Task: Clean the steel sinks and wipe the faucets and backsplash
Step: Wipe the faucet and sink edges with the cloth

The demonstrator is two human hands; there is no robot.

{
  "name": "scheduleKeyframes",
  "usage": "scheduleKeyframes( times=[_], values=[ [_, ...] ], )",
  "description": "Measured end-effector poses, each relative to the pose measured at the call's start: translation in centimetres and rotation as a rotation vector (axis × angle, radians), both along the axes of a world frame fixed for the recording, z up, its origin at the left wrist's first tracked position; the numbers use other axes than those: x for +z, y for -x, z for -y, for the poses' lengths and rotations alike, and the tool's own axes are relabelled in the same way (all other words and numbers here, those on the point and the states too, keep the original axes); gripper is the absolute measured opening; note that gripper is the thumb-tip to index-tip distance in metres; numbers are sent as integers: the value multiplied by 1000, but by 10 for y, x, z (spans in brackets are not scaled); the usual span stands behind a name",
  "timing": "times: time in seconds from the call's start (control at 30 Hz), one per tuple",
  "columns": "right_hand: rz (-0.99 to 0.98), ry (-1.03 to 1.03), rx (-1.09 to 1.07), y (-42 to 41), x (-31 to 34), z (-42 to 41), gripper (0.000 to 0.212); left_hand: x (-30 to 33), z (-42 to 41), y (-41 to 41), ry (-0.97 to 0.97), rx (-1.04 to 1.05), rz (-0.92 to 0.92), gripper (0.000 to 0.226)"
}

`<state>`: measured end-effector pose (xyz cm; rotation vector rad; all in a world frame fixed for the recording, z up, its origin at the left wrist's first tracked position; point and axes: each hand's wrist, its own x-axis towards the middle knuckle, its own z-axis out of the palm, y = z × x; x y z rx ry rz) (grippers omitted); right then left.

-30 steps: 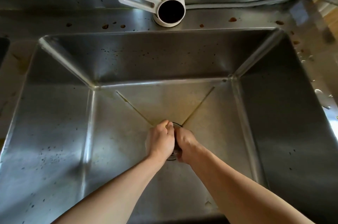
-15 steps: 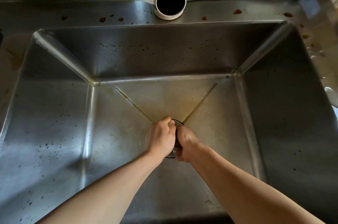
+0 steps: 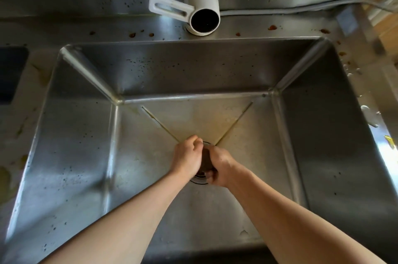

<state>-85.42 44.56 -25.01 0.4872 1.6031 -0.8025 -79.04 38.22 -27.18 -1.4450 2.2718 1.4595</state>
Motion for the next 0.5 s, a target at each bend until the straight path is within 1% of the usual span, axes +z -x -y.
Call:
scheduleKeyframes(
  times=[0.03,0.1,0.13,0.2,0.23,0.27,0.33,0.37,0.4,0.43,0.47,0.5],
  values=[
    [-14,22,-3,1,5,0,30,6,5,-1,-57,40,37,29],
    [-38,88,-5,6,20,1,36,14,12,-4,-115,161,108,35],
    [-71,119,-17,10,27,0,36,17,14,-6,-141,232,110,36],
    [-105,198,-105,15,39,-3,25,27,14,-8,-232,377,66,36],
    [-107,221,-123,16,44,-4,20,33,14,-10,-273,425,76,37],
    [-154,213,-40,15,44,-5,20,36,14,-11,-287,432,103,38],
    [-305,76,308,6,38,-10,29,41,13,-16,-234,412,150,40],
    [-419,40,368,1,36,-13,34,43,13,-18,-191,415,163,39],
    [-440,46,384,1,32,-15,38,44,14,-21,-166,424,154,37],
    [-440,62,385,2,30,-19,38,46,14,-22,-169,441,137,35],
    [-462,50,436,3,31,-21,35,49,14,-25,-184,449,135,34],
    [-469,45,390,3,33,-24,30,51,14,-27,-189,432,140,34]
  ],
)
